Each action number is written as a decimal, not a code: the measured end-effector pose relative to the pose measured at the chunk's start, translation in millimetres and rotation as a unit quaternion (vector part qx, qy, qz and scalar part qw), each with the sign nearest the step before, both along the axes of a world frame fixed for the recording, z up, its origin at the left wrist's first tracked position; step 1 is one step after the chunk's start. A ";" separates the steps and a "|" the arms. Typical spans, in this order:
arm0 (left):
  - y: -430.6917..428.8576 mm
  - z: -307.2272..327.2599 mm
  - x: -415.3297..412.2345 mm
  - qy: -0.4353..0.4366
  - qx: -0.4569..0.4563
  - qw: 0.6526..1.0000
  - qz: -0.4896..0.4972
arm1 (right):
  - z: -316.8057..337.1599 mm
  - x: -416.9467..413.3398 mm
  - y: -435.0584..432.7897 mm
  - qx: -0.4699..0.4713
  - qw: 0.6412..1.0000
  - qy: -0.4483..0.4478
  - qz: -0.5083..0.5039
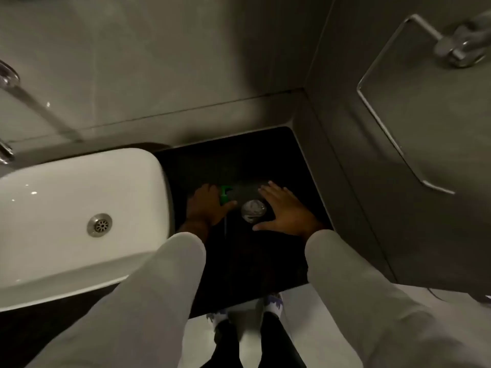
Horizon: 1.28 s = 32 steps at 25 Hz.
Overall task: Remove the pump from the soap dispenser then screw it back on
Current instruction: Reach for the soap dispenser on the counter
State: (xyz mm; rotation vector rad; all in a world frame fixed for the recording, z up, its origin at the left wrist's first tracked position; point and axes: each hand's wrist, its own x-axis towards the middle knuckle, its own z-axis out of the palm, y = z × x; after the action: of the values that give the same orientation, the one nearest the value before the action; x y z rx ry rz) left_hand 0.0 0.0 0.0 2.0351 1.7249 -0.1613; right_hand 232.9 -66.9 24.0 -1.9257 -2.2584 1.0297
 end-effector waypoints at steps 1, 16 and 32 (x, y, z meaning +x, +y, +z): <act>1.3 -4.1 3.0 0.013 0.010 0.999 0.030 | -3.9 -2.3 -1.0 0.005 0.999 0.031 -0.013; 37.9 42.2 2.9 -0.420 -0.015 0.853 0.308 | -18.0 -0.3 29.8 0.041 0.996 0.063 -0.052; 14.2 83.5 15.2 -0.551 0.077 0.817 0.153 | -4.5 -4.5 49.2 0.009 0.998 0.042 -0.047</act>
State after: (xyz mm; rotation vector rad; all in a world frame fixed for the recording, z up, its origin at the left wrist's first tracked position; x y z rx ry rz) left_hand 15.2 14.2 83.5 1.3593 1.2232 1.0799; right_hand 228.5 -17.7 19.4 -1.9229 -2.1047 1.0545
